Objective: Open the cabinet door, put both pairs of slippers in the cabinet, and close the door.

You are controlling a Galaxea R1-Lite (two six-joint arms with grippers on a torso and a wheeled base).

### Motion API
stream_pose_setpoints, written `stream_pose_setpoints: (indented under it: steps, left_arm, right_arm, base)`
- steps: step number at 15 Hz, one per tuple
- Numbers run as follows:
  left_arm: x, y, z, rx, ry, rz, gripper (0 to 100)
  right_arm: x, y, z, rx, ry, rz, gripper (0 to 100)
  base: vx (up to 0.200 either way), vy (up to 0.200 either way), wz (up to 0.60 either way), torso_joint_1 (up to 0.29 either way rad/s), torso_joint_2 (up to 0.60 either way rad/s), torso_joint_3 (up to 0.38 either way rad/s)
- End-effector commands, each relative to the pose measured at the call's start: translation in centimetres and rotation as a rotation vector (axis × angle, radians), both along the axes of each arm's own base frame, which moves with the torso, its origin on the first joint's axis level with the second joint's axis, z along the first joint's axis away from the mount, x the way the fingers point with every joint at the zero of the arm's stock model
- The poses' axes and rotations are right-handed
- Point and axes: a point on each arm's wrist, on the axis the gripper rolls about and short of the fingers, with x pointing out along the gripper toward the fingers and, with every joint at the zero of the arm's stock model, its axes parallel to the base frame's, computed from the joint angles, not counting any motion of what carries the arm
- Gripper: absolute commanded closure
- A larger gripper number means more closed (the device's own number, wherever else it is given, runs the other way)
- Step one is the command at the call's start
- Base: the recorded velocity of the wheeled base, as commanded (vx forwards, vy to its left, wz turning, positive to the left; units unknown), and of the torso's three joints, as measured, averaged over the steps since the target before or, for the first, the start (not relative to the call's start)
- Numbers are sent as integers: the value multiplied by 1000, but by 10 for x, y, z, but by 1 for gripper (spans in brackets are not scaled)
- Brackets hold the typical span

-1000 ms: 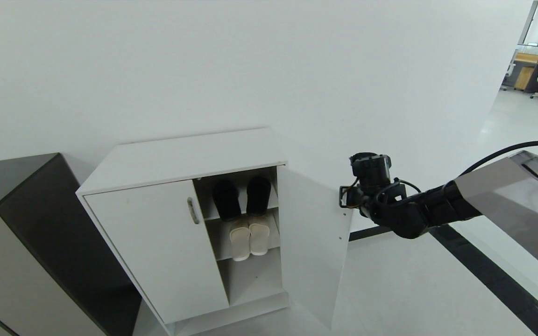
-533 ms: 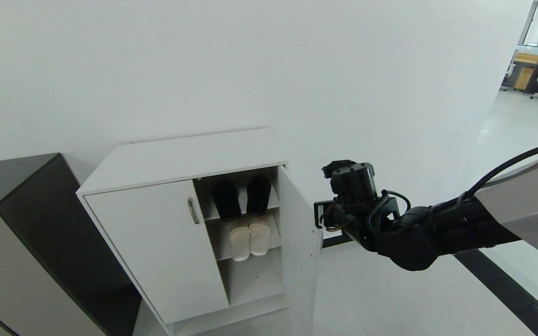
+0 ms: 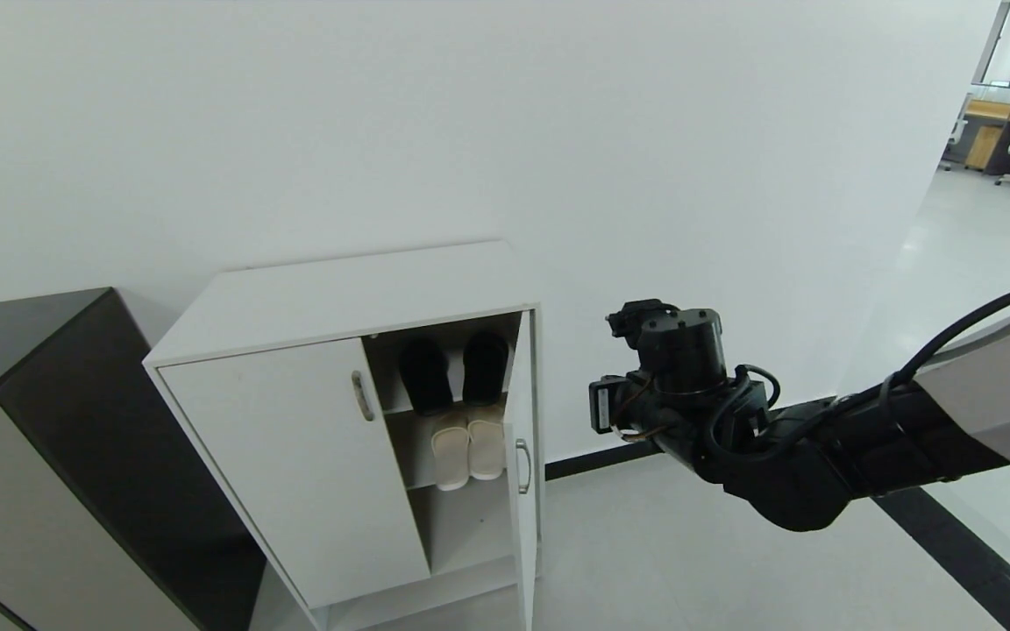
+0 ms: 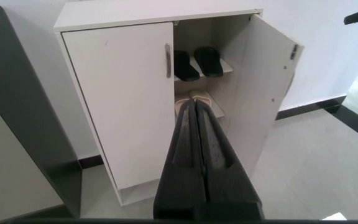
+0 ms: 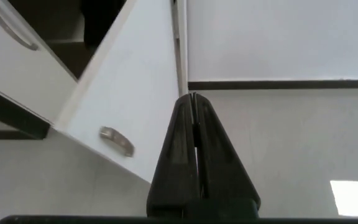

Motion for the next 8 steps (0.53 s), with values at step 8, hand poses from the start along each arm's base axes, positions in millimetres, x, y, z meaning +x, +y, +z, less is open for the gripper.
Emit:
stream_pose_setpoints:
  steps: [8]
  left_arm:
    - [0,0,0,0,1,0,100]
  right_arm:
    - [-1,0,-10,-33,16,6,100]
  base:
    - [0,0,450,3,2,1]
